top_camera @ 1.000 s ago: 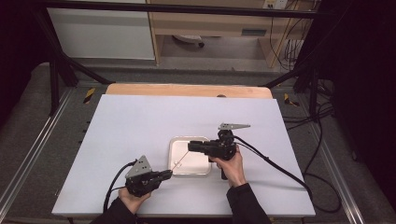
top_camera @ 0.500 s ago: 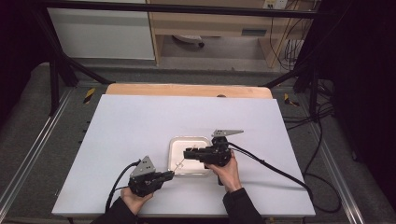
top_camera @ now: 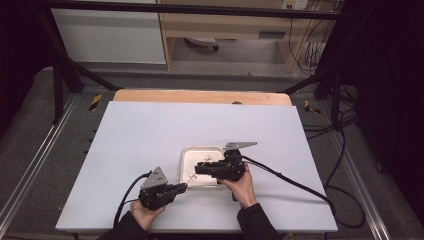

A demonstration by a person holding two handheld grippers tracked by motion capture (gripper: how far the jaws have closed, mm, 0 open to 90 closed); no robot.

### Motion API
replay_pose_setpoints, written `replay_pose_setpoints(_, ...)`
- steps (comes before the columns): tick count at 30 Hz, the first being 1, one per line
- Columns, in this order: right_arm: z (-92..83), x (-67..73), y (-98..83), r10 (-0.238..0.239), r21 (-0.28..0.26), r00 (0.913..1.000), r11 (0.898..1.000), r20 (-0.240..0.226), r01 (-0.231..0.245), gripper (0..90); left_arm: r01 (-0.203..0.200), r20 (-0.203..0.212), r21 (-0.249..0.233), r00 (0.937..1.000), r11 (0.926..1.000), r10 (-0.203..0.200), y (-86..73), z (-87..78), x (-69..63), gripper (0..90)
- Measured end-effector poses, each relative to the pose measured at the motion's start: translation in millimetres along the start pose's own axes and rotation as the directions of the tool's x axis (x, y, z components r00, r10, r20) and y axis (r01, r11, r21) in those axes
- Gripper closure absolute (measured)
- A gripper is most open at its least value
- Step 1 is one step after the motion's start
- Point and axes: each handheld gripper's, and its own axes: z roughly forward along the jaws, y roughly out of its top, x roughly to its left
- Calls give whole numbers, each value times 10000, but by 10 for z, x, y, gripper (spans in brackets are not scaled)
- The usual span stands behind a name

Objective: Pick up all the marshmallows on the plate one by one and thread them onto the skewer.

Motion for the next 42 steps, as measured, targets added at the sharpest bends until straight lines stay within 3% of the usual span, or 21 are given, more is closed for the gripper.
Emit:
replay_pose_setpoints(4, -62, 24, 32, -476, -67, 9978, 9988, 452, 479, 536, -34, 1, -74, 10000, 10000, 34, -1, -13, 18, 882)
replay_pose_setpoints(9, -159, 70, 69, -1153, 46, 9890, 9933, 930, 1154, 406, 59, -20, -96, 10000, 9999, -59, -5, -31, 30, 883)
replay_pose_setpoints(15, -224, 88, 59, -1762, 424, 9747, 9842, 1378, 1719, 264, 101, 8, -151, 9999, 9998, -101, -8, -48, 47, 883)
replay_pose_setpoints(21, -305, 58, 10, -2127, 553, 9551, 9771, 2064, 2056, 136, 137, 100, -243, 9999, 9996, -135, -12, -75, 65, 882)
replay_pose_setpoints(25, -369, 17, -16, -2165, 639, 9472, 9762, 2364, 2072, 98, 251, 108, -246, 9996, 9994, -249, -14, -87, 78, 882)
replay_pose_setpoints(35, -432, -59, -69, -2724, 1342, 9125, 9610, 3052, 2420, 45, 371, 127, -241, 9992, 9990, -368, -18, -117, 100, 882)
replay_pose_setpoints(42, -395, -102, -69, -2882, 1428, 8983, 9566, 3317, 2541, 28, 391, 74, -217, 9992, 9990, -389, -23, -145, 132, 882)
